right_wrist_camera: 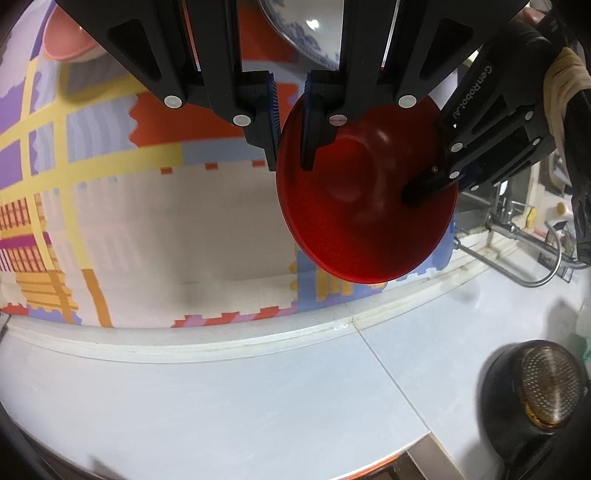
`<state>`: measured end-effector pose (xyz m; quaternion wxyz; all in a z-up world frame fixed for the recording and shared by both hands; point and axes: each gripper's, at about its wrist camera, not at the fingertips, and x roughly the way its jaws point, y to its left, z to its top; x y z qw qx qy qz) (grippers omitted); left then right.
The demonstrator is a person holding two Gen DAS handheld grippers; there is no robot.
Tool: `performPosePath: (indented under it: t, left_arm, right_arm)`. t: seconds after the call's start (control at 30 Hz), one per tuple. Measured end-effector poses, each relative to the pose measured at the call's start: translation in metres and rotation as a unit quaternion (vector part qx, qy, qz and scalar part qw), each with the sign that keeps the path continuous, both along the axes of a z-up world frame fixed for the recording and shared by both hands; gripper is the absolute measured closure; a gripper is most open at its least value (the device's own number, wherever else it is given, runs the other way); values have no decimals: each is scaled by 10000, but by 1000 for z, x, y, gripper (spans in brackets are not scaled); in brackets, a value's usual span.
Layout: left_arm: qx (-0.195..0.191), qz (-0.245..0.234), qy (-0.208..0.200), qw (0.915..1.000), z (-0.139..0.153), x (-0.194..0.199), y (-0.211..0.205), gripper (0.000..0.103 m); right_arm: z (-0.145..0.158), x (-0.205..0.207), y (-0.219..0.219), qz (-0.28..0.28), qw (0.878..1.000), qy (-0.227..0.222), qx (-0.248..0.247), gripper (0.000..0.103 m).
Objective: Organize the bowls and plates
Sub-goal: 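Lift the red bowl with both grippers and carry it over the pink bowl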
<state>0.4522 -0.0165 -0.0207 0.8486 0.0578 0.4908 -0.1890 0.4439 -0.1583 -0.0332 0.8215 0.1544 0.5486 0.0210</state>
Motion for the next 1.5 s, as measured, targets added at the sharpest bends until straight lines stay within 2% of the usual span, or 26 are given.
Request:
performPosePath:
  t: [0.5, 0.8, 1.1, 1.5]
  left_arm:
    - [-145, -470, -153, 9987, 21, -74, -51, 89]
    - [-208, -844, -130, 9961, 23, -113, -89, 89]
    - [-201, -1192, 77, 9926, 12, -143, -129, 89]
    - [-85, -1571, 491, 9863, -16, -171, -175, 89]
  right_arm:
    - [24, -87, -43, -277, 9990, -321, -146, 91]
    - [37, -139, -76, -565, 9965, -517, -350, 91]
    - [34, -179, -111, -880, 9939, -520, -413, 91]
    - [13, -221, -155, -1265, 9907, -256, -423, 91]
